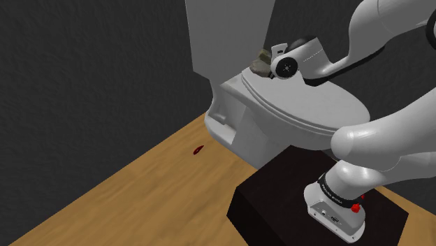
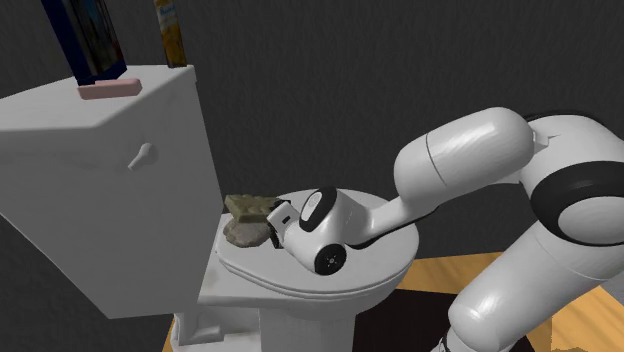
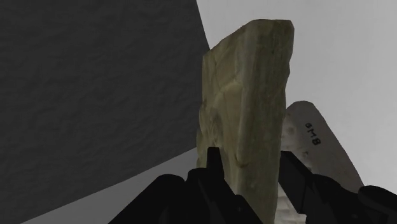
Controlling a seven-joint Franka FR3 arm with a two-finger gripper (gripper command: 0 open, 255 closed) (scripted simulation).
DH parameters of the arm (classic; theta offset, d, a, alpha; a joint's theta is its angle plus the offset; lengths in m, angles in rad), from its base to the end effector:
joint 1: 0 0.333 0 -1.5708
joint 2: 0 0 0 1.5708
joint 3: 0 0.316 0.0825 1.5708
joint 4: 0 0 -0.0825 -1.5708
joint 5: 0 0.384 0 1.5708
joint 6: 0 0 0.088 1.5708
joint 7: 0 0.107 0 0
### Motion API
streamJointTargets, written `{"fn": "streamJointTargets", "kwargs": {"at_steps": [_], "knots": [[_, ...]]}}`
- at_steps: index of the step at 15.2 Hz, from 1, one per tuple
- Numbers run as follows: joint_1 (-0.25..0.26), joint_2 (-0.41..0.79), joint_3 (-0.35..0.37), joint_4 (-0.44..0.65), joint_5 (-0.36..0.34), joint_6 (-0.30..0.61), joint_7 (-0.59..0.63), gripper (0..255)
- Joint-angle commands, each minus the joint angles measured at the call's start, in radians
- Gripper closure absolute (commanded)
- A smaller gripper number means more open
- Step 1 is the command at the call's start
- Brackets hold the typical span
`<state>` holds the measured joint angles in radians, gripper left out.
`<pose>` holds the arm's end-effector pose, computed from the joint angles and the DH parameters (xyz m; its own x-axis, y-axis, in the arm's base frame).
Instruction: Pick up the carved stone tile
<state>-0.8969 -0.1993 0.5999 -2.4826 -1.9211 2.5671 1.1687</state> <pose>0.4484 -0.1232 0.3588 0.8363 0.4340 0.3349 -0.0903 -0.4935 0.8651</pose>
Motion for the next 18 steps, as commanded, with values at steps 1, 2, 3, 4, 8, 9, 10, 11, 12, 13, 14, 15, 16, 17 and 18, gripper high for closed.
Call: {"fn": "streamJointTargets", "kwargs": {"at_steps": [1, 2, 3, 4, 8, 9, 10, 11, 12, 13, 14, 15, 16, 17, 18], "knots": [[0.0, 0.003, 0.0, -0.001, 0.0, 0.002, 0.001, 255], [-0.001, 0.004, 0.0, 0.0, -0.002, 0.002, 0.001, 255], [0.001, -0.001, 0.001, -0.003, 0.005, 0.003, -0.002, 255], [0.001, -0.013, -0.003, -0.002, 0.019, 0.014, -0.018, 255], [0.0, -0.06, -0.018, 0.006, 0.081, 0.056, -0.086, 255], [0.0, -0.07, -0.022, 0.009, 0.097, 0.066, -0.104, 255], [-0.001, -0.081, -0.025, 0.011, 0.114, 0.076, -0.123, 255], [0.0, -0.092, -0.03, 0.013, 0.131, 0.085, -0.142, 255], [0.0, -0.102, -0.034, 0.015, 0.149, 0.094, -0.162, 255], [0.0, -0.112, -0.038, 0.017, 0.167, 0.103, -0.182, 255], [0.0, -0.121, -0.042, 0.02, 0.186, 0.111, -0.202, 255], [0.001, -0.131, -0.047, 0.022, 0.204, 0.118, -0.223, 255], [0.002, -0.14, -0.051, 0.024, 0.224, 0.126, -0.245, 255], [0.003, -0.149, -0.056, 0.027, 0.243, 0.133, -0.267, 255], [0.004, -0.157, -0.061, 0.029, 0.263, 0.139, -0.289, 255]]}}
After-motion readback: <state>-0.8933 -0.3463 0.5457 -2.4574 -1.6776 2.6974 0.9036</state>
